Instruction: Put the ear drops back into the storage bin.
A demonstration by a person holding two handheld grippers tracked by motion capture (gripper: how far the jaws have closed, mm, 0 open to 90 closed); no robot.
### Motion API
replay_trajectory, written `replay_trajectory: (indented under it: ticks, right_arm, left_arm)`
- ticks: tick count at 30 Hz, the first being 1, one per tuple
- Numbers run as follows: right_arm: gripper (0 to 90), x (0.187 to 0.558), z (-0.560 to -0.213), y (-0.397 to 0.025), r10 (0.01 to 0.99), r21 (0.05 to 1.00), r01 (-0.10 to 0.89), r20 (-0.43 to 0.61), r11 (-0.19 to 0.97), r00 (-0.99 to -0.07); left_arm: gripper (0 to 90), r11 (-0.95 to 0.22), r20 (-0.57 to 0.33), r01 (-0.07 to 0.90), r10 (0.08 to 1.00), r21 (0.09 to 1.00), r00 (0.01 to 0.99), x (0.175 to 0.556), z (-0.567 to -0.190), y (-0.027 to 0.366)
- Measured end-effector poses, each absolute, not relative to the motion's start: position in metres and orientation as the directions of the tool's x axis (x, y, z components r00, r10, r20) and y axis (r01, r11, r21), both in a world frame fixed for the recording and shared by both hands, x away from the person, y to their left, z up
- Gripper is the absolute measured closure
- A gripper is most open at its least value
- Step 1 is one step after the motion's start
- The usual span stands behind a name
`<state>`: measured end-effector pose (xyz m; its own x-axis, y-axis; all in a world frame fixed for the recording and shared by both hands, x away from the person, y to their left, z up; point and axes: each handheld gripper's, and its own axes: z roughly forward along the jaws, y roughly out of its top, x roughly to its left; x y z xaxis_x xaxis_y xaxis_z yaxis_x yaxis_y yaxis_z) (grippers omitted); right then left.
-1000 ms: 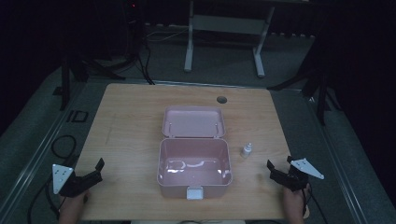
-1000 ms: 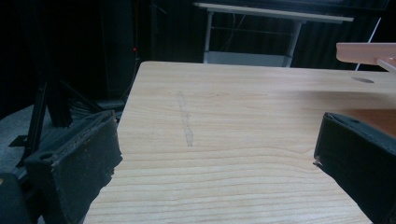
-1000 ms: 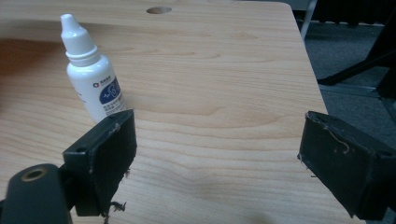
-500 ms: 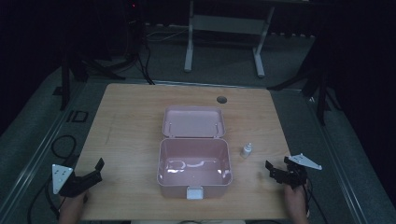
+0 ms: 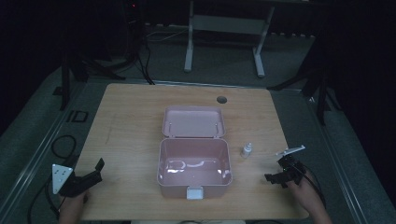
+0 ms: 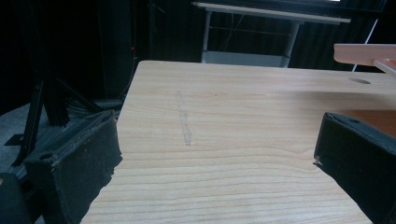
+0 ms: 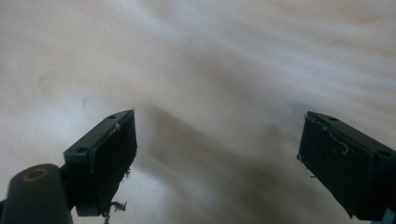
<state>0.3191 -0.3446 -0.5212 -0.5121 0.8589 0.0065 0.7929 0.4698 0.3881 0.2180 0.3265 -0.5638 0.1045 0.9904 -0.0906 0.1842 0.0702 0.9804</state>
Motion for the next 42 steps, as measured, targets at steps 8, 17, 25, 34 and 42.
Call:
replay_trajectory:
  ticks: [8,17,25,34,42]
  right_arm:
    - [11.1,0.325,-0.518,-0.336,0.802,0.159,0.794,0.019,0.587,-0.597]
    - [11.1,0.327,-0.514,-0.326,0.742,-0.011,0.743,0.069,0.669,-0.667]
    - [11.3,0.326,-0.513,-0.320,0.695,-0.151,0.678,0.124,0.719,-0.709]
    - [11.4,0.330,-0.512,-0.319,0.695,-0.143,0.680,0.164,0.719,-0.700]
    - [10.6,0.338,-0.508,-0.312,0.682,-0.111,0.673,0.133,0.732,-0.720]
  left_arm:
    - [0.4,0.071,-0.092,0.184,0.990,0.980,0.105,0.218,-0.564,0.327]
    - [0.4,0.076,-0.097,0.187,0.990,0.979,0.107,0.218,-0.564,0.327]
    - [0.4,0.075,-0.097,0.184,0.989,0.980,0.109,0.218,-0.564,0.327]
    - [0.4,0.076,-0.097,0.182,0.990,0.980,0.107,0.218,-0.564,0.327]
    - [0.4,0.076,-0.096,0.182,0.989,0.980,0.108,0.218,-0.564,0.327]
